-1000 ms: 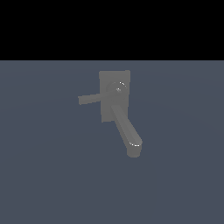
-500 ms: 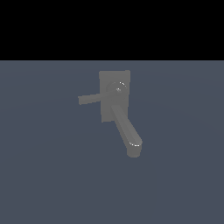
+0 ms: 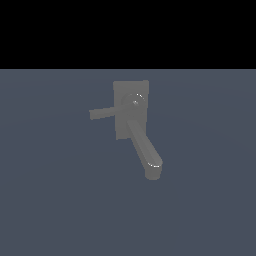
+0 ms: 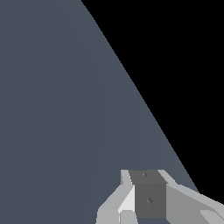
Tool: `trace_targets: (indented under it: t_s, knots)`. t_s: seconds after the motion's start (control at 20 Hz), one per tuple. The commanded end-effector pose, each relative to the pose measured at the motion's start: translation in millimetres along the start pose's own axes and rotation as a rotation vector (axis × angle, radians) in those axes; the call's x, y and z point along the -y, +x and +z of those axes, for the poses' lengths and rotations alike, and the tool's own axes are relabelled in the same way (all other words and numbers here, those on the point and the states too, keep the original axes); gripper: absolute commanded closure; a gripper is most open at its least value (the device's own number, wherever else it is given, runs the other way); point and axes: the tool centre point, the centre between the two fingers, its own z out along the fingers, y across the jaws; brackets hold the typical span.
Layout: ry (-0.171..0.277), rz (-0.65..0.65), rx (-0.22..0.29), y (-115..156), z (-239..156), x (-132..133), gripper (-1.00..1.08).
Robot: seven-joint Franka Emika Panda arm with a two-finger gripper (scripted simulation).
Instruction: Turn on the faucet by rotating a designated handle.
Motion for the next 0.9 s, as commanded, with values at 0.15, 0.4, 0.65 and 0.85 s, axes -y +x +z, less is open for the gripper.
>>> trace_targets:
  t_s: [0.15, 0.4, 0.65, 0.85]
  knots:
    - [-0.219, 0.021, -0.134, 17.0, -34.8, -5.7, 1.08]
    - [-0.408, 0.022, -0.261, 31.9, -70.0, -0.9, 1.08]
    - [-0.589, 0.003, -0.396, 45.9, -106.3, 15.0, 1.08]
    - [-0.725, -0.027, -0.507, 56.2, -134.2, 36.3, 1.08]
